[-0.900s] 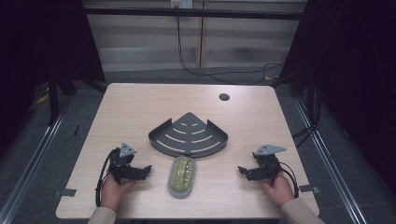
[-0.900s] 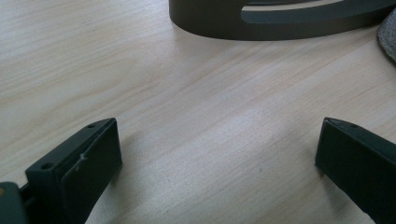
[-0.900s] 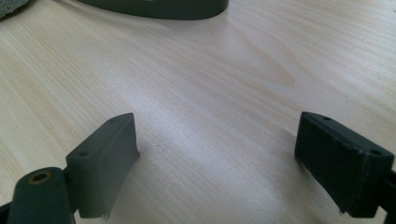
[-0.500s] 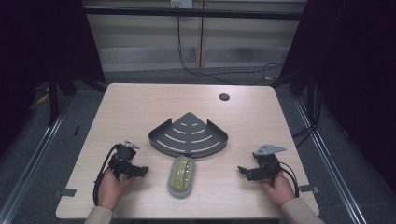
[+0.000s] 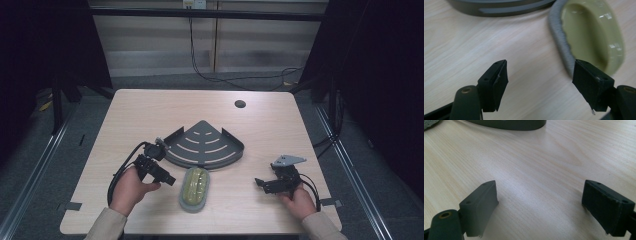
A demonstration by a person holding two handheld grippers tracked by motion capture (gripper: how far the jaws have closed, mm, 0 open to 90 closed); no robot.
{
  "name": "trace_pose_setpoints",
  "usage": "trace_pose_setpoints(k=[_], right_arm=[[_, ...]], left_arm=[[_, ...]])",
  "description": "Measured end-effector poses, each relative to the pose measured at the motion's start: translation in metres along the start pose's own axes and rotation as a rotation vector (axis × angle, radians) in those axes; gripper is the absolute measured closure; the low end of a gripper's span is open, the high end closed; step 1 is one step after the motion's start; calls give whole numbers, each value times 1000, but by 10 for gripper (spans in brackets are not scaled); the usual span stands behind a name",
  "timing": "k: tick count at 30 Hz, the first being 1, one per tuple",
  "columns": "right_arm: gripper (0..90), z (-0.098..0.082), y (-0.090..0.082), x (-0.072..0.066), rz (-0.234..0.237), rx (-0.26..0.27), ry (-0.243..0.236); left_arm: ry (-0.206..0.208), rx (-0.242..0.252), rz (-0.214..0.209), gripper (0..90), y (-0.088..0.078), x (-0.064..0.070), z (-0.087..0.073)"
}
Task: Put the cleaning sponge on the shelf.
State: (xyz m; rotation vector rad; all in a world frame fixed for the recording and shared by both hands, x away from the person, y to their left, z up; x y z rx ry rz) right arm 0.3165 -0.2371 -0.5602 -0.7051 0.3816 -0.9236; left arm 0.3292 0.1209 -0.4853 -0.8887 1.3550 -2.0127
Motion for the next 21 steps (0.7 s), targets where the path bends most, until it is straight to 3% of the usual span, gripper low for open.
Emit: trace_pose_setpoints(k=[4,21], right_arm=[[126,0,0,0,-1,0,1],[126,0,0,0,-1,0,2]], left_arm=[[21,-24,-22,298,-2,17,13],[20,-81,-70,341,-1,42,29]])
Point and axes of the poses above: each handheld gripper's, and its own axes: y roughly forward along the jaws, z roughly out of its top, x roughly to its right, the point moved 7 cm from there along y, roughly forward along the jaws, and after that the axes turned 2 degrees about -z, right-handed, at the moved point
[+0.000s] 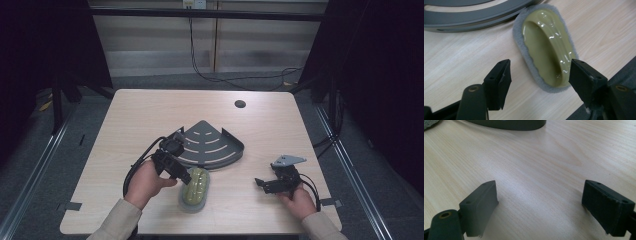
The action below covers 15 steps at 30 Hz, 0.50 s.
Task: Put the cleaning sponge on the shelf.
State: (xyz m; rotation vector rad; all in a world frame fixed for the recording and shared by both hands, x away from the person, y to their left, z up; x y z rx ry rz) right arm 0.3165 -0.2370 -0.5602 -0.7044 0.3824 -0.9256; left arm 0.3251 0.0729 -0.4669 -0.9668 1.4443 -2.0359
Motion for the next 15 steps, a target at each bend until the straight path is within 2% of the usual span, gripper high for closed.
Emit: trace_pose_setpoints(k=[7,15], right_arm=[[126,0,0,0,0,0,0],[126,0,0,0,0,0,1]], left_arm=[[22,-29,-7,352,7,11,8],[8,-61,-16,370,16,16,12]])
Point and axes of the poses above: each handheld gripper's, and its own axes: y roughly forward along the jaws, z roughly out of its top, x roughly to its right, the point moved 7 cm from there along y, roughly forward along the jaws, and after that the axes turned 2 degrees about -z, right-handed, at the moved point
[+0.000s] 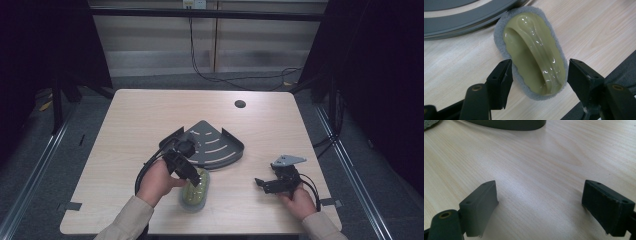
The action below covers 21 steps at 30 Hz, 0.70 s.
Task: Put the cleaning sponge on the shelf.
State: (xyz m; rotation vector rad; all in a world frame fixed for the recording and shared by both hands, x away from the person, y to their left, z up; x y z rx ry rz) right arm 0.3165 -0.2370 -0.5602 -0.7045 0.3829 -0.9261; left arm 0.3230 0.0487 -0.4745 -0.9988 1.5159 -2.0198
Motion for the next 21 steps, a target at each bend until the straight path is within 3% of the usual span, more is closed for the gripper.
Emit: trace_pose_setpoints(k=[14,17,21], right_arm=[[126,0,0,0,1,0,0],[126,0,0,0,-1,0,0],[126,0,0,0,0,0,0]], left_arm=[[-1,-44,-5,433,17,7,4],[2,-55,7,495,21,8,5],[26,-61,-7,616,23,9,4]])
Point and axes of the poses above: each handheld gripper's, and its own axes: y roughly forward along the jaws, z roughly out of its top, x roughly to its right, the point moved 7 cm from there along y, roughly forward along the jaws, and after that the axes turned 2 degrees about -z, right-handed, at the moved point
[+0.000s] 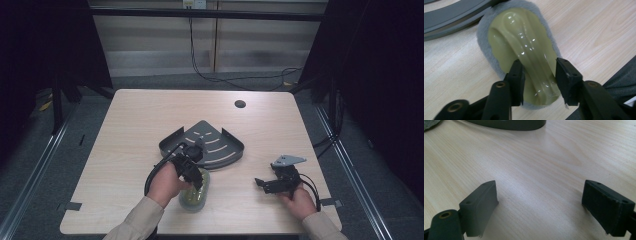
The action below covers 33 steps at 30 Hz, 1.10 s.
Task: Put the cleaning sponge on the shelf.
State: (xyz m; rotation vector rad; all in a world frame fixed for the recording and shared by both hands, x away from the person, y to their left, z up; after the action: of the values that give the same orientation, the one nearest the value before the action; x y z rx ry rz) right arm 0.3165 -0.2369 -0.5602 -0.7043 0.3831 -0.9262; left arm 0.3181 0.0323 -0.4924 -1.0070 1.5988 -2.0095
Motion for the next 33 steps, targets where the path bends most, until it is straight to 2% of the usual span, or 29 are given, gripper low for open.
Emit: trace_pose_setpoints(k=[3,13,27,33], right_arm=[[126,0,0,0,0,0,-1],[126,0,0,0,0,0,0],[125,0,0,0,-1,0,2],[125,0,0,0,-1,0,2]], left_arm=[[23,-4,2,715,-2,0,-1],[71,-18,37,724,-21,-6,-11],[63,-41,70,724,-43,-21,-26],[57,-34,77,724,-53,-26,-28]])
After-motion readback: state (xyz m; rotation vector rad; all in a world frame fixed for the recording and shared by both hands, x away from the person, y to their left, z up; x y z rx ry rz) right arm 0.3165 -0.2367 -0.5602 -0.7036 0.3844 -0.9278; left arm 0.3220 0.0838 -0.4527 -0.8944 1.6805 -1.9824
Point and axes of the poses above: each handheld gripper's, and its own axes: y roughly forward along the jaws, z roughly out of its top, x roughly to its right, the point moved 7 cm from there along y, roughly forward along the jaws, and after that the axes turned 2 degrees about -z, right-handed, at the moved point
